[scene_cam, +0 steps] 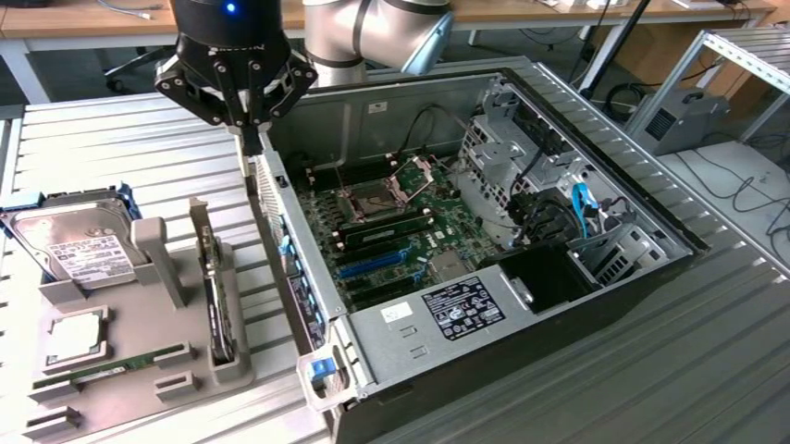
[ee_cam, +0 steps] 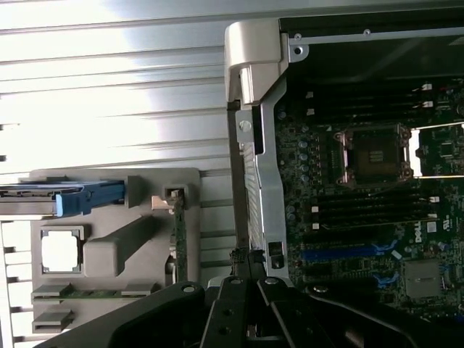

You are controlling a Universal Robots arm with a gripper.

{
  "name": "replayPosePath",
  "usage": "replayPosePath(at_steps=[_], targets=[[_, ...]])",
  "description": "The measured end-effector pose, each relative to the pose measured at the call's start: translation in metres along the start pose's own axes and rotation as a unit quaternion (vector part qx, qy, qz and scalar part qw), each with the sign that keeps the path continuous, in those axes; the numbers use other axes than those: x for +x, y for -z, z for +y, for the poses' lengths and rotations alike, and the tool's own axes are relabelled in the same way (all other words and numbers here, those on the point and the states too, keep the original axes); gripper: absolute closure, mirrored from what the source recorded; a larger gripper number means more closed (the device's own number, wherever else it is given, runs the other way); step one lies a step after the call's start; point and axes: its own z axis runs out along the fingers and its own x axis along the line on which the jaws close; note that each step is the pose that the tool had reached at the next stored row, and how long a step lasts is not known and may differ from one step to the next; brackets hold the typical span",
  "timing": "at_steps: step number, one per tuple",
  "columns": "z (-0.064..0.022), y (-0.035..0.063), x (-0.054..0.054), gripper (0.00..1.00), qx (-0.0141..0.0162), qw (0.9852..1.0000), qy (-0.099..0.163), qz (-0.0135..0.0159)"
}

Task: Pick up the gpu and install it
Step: 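Reach for the gpu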

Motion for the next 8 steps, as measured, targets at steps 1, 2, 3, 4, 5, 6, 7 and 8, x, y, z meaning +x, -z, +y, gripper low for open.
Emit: replayPosePath(at_steps=[1,2,3,4,5,6,7,8], targets=[[0.0,0.0,0.0006,0.89,0.0,1.0,0.0,0.0],[-0.0001,0.0,0.0011,0.89,0.0,1.0,0.0,0.0],[-0.0002,0.0,0.0018,0.89,0.0,1.0,0.0,0.0],[-0.0002,0.0,0.0024,0.89,0.0,1.0,0.0,0.0],[-0.0002,0.0,0.003,0.89,0.0,1.0,0.0,0.0],[-0.0003,0.0,0.0034,0.89,0.0,1.0,0.0,0.0],[-0.0003,0.0001,0.004,0.89,0.0,1.0,0.0,0.0],[-0.0004,0.0001,0.0046,0.89,0.0,1.0,0.0,0.0]])
